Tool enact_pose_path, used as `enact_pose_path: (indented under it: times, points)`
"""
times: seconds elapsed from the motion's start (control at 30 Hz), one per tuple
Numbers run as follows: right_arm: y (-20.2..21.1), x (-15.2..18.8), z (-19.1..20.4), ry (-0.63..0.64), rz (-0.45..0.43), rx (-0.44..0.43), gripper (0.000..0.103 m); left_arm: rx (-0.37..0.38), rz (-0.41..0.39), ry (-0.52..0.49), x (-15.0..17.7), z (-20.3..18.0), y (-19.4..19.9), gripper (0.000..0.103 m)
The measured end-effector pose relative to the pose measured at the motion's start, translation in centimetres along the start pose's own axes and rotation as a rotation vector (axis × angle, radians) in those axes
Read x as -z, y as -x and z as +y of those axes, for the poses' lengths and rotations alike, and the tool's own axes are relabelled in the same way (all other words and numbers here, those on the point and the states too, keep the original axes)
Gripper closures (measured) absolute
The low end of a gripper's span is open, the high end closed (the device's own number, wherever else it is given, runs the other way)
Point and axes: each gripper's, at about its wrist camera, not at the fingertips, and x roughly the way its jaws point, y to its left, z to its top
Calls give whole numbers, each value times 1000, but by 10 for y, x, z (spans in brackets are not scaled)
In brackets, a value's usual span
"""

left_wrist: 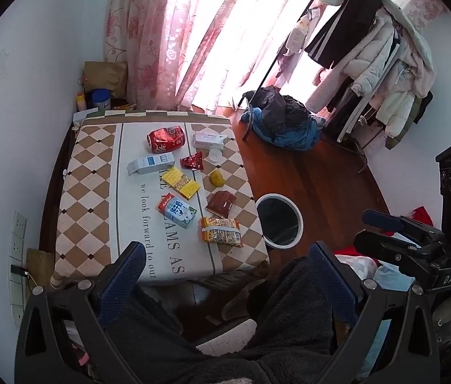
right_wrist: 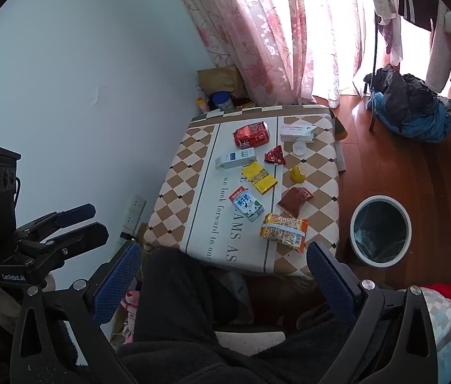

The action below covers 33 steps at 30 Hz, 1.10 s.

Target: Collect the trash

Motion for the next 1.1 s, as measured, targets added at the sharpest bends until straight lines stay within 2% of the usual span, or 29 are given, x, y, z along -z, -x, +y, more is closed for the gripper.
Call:
enact_pose_path:
  times: [1.1]
  points:
    - [-9, -4, 5, 17, 2, -12, 0, 4, -3, 3, -1, 6, 1, 0]
